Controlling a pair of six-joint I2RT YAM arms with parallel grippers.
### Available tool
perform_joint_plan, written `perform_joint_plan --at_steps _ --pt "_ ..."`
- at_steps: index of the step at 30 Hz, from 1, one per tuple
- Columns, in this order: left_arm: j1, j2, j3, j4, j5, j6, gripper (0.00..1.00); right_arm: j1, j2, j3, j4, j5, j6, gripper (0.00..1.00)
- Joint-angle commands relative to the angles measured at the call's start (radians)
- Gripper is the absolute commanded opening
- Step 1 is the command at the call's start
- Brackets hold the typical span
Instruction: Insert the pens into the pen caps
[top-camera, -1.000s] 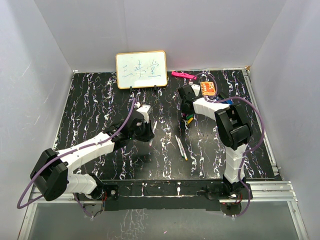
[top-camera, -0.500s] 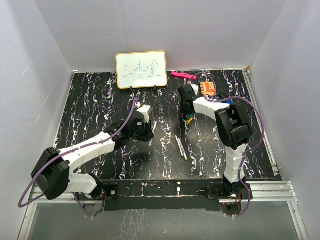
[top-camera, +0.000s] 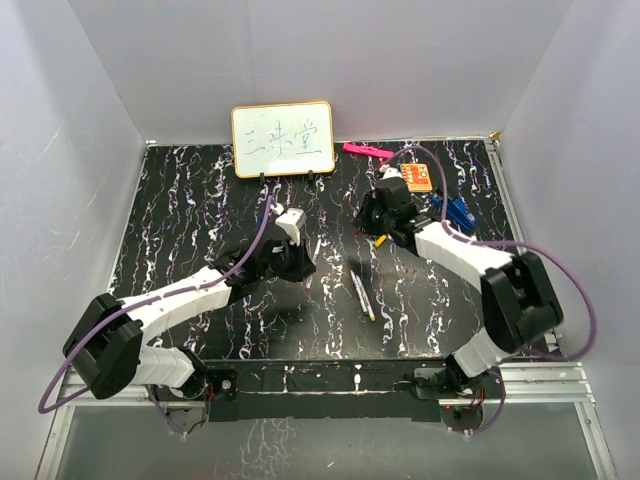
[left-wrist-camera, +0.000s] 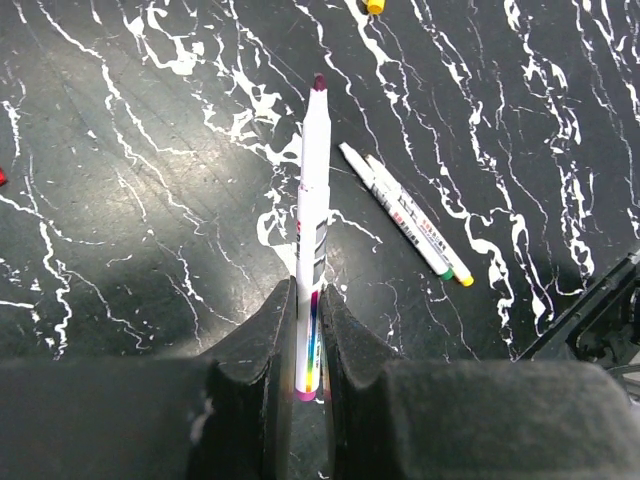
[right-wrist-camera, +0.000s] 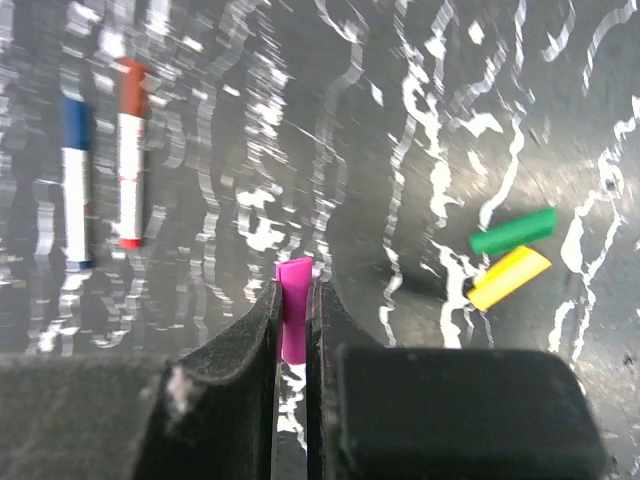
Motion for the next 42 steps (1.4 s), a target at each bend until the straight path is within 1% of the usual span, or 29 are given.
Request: perform_joint_plan --at_steps 1,5,8,10,14,16,19,23,28,36,42 --pt "0.003 -0.052 -0.033 0.104 0.067 -0.007 0.0 0.006 -0.181 -0.093 0.29 -0.09 -0.031 0.0" --pt "0.003 -0.086 -0.085 0.199 0.137 -0.008 0.0 0.007 -0.301 -0.204 0.466 -0.175 -0.029 0.0" --pt "0.004 -0.108 -0.128 0.306 0.208 -0.031 0.0 0.008 -0.362 -0.279 0.581 -0.227 -0.013 0.0" --pt "0.003 -0.115 -0.152 0.375 0.244 -0.059 0.0 0.011 -0.402 -0.349 0.667 -0.23 0.005 0.0" --pt "0.004 -0.111 -0.173 0.484 0.3 -0.118 0.0 0.014 -0.474 -0.47 0.892 -0.232 0.055 0.0" --pt "0.004 -0.105 -0.18 0.536 0.316 -0.152 0.0 0.016 -0.496 -0.51 0.996 -0.233 0.08 0.0" --pt "0.004 -0.094 -0.179 0.572 0.334 -0.181 0.0 0.019 -0.51 -0.544 1.087 -0.23 0.098 0.0" --pt "0.004 -0.083 -0.18 0.602 0.338 -0.195 0.0 0.031 -0.509 -0.557 1.149 -0.221 0.108 0.0" --pt "0.004 -0.073 -0.177 0.622 0.33 -0.215 0.0 0.063 -0.485 -0.553 1.18 -0.216 0.108 0.0" --pt "0.003 -0.084 -0.18 0.648 0.321 -0.222 0.0 0.126 -0.461 -0.529 1.162 -0.174 0.066 0.0" --pt "0.004 -0.097 -0.194 0.674 0.312 -0.217 0.0 0.143 -0.45 -0.519 1.155 -0.157 0.055 0.0"
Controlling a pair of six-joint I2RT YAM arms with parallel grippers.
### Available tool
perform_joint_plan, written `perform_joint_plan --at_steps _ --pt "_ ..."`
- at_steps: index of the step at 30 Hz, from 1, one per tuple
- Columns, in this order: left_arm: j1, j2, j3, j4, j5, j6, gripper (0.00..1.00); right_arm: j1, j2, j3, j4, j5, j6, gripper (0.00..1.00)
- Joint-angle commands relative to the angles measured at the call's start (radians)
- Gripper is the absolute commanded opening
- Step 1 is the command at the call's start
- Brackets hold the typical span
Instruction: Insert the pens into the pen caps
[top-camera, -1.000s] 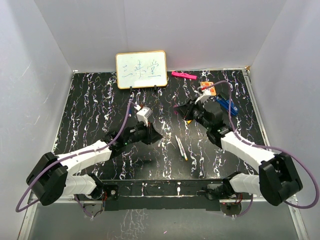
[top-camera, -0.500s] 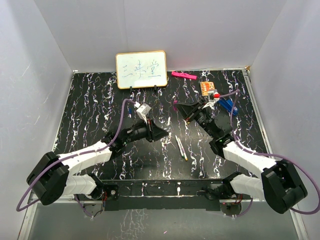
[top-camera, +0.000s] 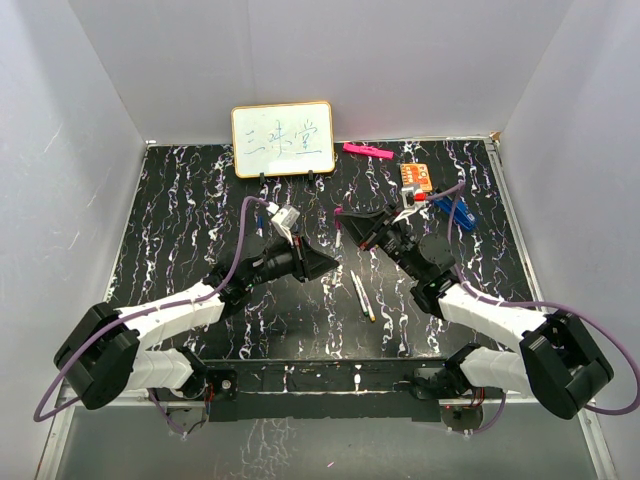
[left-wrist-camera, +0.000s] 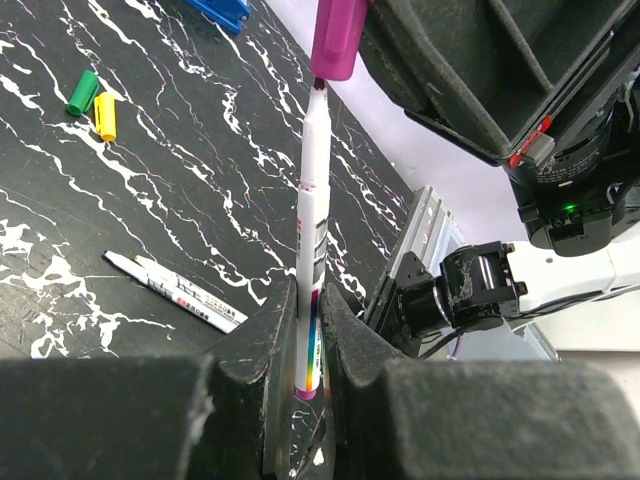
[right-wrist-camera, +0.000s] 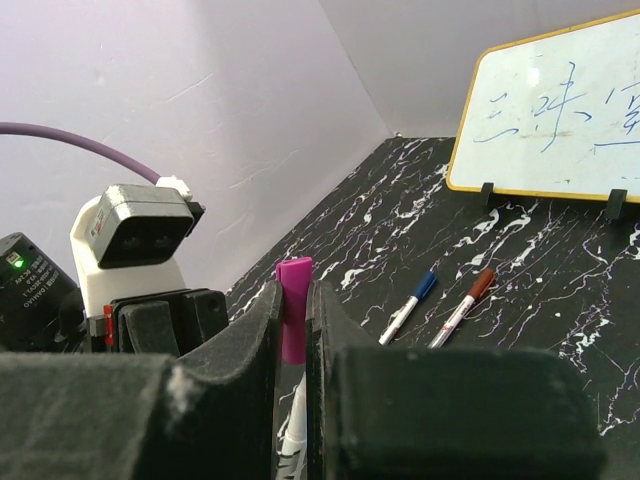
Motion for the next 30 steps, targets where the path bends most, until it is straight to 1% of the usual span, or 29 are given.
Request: perform_joint_plan --at_steps 1,17,30 --pt "0.004 -0.031 -0.014 0.063 -0.001 0.006 0.0 0.014 -0.001 0.035 0.048 0.028 -0.032 0.0" --pt "0.004 -0.061 -0.029 0.052 -0.025 0.02 0.0 0.018 -0.005 0.045 0.022 0.045 -0.042 0.0" --pt "0.005 -0.043 -0.029 0.062 -0.053 0.018 0.0 0.03 -0.017 0.048 0.0 0.037 -0.016 0.0"
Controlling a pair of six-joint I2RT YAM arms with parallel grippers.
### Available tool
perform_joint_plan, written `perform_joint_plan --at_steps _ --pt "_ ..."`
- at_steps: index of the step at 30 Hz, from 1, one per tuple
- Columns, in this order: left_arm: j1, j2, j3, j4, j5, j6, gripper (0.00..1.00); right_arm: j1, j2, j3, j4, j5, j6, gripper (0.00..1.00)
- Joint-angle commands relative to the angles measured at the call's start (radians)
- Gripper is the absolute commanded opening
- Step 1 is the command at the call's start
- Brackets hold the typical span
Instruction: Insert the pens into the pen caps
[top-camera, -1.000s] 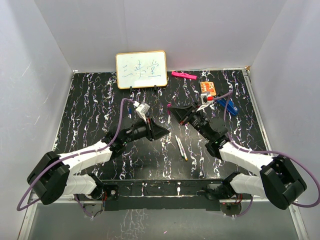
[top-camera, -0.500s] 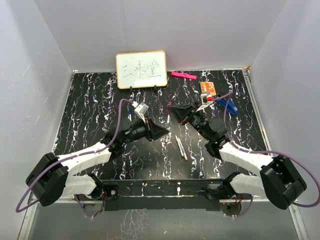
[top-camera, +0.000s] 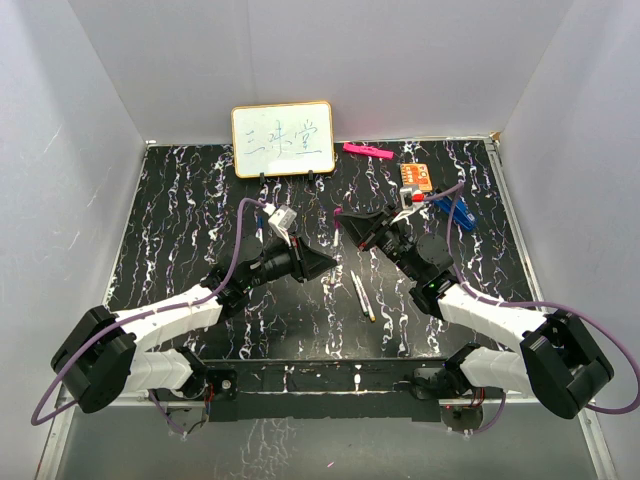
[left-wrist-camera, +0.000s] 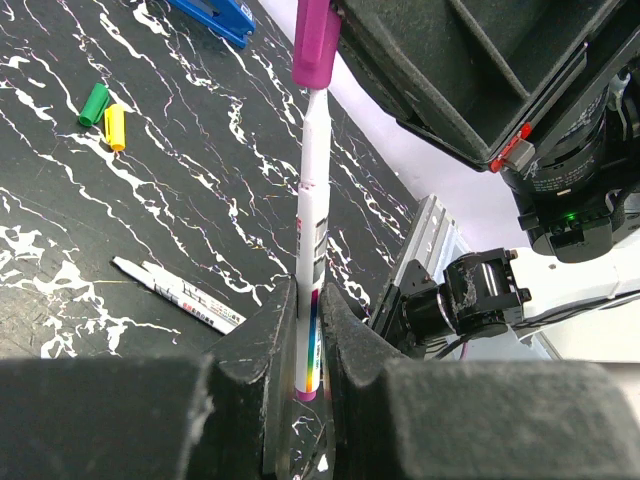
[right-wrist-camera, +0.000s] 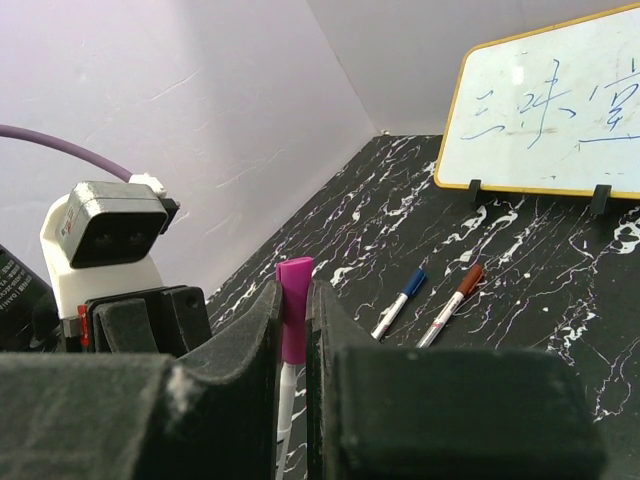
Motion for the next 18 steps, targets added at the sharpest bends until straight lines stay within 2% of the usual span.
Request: perform_joint_plan --at_steps 1,18 --pt "0.004 -0.02 -0.013 0.043 -0.025 0.012 0.0 0.011 -0.017 0.046 0.019 -0.002 0.01 0.0" --pt "0.005 -0.039 -0.018 0.051 -0.084 0.033 0.0 0.03 -0.022 0.063 -0.06 -0.013 0.041 0.0"
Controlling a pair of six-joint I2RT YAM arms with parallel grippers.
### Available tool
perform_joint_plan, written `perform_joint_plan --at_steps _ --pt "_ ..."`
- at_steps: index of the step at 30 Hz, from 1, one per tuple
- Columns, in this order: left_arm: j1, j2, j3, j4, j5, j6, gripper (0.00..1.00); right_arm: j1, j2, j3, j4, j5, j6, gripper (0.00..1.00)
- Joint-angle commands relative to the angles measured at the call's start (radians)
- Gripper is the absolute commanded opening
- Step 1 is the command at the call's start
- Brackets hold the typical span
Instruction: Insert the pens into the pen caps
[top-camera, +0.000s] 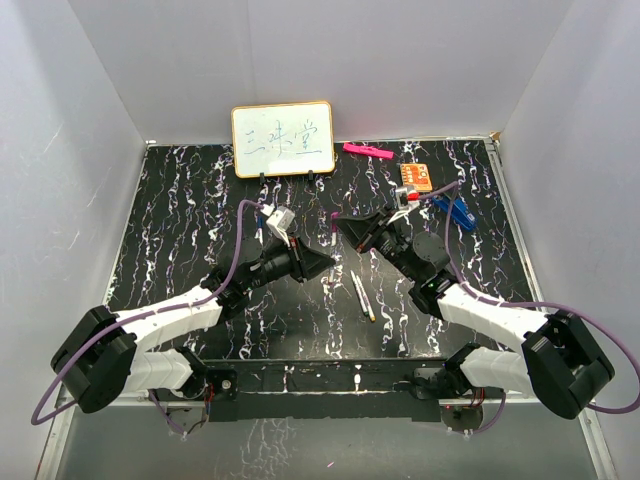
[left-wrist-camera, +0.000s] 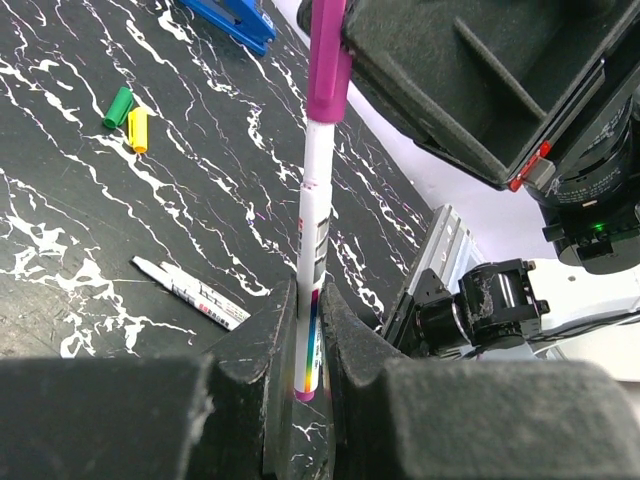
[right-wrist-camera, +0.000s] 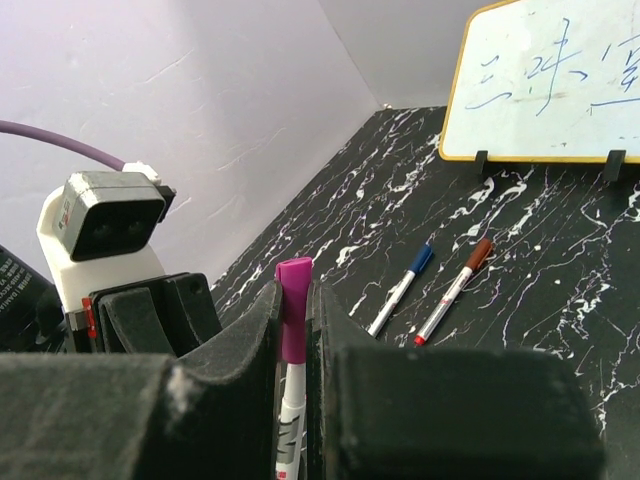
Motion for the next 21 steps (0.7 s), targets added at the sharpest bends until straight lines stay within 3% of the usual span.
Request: perform_joint_plan --at_steps 1,13,21 --pt "0.005 -0.045 -0.001 0.049 -0.049 0.032 0.0 0.019 -0.016 0.048 0.005 -0.012 0.013 0.0" --pt "0.005 -0.066 0.027 0.182 -0.135 0.042 0.0 0.051 0.021 0.05 -0.05 -0.029 0.01 0.0" --pt "0.014 -0.088 0.049 0.212 -0.221 0.074 0.0 0.095 0.06 0.108 -0.232 0.014 -0.048 0.0"
